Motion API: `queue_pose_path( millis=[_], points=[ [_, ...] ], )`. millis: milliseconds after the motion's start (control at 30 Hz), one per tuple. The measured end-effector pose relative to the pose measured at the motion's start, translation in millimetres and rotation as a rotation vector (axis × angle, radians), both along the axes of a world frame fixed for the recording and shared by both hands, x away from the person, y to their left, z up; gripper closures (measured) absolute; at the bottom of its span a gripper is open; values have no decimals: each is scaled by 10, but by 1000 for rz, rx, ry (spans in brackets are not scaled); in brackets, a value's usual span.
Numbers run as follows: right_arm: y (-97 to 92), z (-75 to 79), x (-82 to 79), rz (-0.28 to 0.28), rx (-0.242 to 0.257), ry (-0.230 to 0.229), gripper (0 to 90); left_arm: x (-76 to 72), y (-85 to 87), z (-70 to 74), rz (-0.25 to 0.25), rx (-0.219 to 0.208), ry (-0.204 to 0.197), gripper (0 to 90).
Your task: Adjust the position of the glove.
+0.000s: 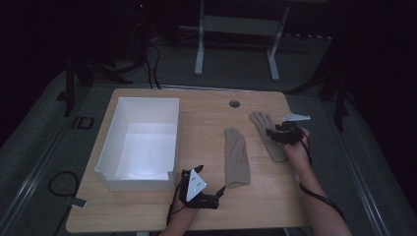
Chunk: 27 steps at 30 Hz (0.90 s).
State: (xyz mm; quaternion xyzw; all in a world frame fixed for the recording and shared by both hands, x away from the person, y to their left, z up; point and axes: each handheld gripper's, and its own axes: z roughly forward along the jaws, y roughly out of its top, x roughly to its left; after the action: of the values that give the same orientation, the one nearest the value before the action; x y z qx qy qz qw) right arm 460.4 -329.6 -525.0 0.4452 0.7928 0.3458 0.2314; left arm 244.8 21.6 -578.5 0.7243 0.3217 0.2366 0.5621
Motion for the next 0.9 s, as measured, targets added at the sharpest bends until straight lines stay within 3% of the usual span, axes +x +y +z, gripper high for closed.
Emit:
queue_pose_path(
  millis=[300,433,500,533,633,900],
  points=[
    [-5,-229,160,6,-61,51,526,1,2,-1,-1,-2,-1,2],
    [-61,-290,185,0,-5,70,593,1,4,-1,-3,-4,0,2],
    [-76,-297,180,0,4,67,677,0,2,-1,-3,-2,-2,2],
    [-82,-289,176,-14,7,71,756,0,1,-1,-3,-1,-2,2],
    [-68,-258,151,-57,17,82,821,0,1,0,-1,-1,0,2],
    [-35,34,-56,-140,28,41,836,-2,-5,0,0,2,-2,2]
  ],
)
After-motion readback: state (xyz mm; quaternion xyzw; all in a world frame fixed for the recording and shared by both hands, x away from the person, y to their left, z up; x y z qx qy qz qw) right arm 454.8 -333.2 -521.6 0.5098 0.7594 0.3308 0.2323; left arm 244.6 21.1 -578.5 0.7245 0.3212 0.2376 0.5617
